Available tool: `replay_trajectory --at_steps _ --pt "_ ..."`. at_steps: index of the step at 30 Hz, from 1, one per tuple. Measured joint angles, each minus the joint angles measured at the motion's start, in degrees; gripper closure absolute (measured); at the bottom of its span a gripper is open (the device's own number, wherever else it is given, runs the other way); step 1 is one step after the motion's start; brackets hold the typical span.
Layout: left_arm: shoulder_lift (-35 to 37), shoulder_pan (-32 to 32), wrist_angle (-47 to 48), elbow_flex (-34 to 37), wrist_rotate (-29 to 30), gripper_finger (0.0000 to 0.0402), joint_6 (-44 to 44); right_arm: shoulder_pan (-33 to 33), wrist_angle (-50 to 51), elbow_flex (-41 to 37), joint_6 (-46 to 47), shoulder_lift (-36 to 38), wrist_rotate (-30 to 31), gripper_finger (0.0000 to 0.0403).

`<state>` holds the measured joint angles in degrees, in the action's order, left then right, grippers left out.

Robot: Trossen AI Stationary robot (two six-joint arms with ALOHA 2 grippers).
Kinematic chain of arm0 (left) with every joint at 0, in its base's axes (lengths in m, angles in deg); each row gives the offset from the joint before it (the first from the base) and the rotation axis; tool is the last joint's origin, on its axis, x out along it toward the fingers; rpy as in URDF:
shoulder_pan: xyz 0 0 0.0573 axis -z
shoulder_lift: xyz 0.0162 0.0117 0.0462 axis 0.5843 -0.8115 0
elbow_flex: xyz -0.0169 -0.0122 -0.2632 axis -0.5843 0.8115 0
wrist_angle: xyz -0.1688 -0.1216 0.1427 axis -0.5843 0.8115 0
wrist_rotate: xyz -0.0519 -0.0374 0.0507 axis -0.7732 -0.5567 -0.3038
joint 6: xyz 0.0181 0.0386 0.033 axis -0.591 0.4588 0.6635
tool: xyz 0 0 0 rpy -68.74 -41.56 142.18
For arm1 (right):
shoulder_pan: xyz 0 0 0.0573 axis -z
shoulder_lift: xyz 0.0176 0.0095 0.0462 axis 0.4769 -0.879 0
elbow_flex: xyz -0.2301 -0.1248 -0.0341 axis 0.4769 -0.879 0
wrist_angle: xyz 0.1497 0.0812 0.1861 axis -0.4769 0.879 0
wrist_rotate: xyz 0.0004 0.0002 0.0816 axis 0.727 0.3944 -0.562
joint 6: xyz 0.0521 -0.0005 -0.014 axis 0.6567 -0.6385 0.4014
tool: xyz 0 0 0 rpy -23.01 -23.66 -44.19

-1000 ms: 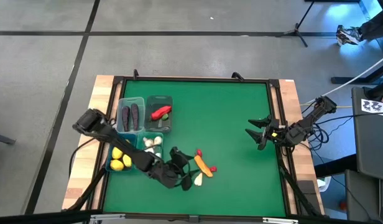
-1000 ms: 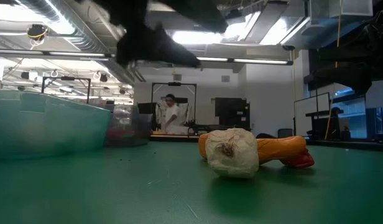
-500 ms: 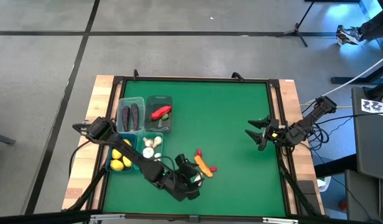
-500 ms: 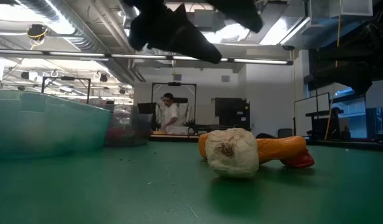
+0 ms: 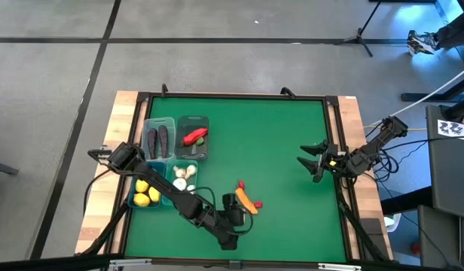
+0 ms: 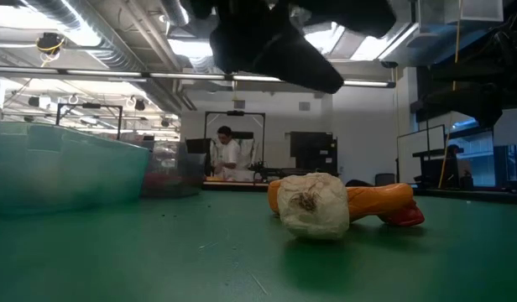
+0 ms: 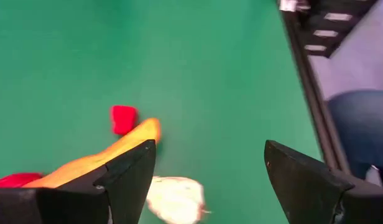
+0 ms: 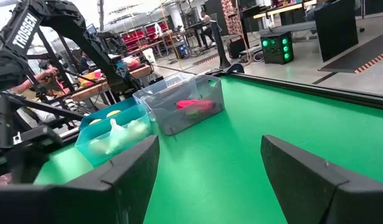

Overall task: Sort produce into baskets
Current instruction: Put the white garlic into the green bin

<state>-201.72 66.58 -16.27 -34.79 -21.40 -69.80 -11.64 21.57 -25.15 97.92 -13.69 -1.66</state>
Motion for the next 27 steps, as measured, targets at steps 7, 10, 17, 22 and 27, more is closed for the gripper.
replay_trajectory --at_steps 7,10,17,22,27 --pt "-0.96 -0.26 -0.16 0.07 -3.19 0.0105 8.06 0.02 0.0 0.0 -0.07 -0.04 0.0 0.0123" --pt "-1.71 -0.51 -0.64 0.08 -3.77 0.0105 10.4 0.0 0.02 0.0 -0.07 -0.04 -0.02 0.0123" --pt "-3.06 -0.69 -5.94 3.61 -5.89 0.0105 9.3 0.01 0.02 0.01 -0.12 -0.48 -0.04 0.0123" --pt "-3.15 -1.12 -12.19 7.56 -5.97 0.0105 10.01 0.01 0.0 0.02 -0.21 -0.97 -0.17 0.0123" --pt "-3.14 -1.92 -15.62 9.83 -6.95 0.0105 11.82 0.0 0.02 0.02 -0.28 -1.14 -0.17 0.0123"
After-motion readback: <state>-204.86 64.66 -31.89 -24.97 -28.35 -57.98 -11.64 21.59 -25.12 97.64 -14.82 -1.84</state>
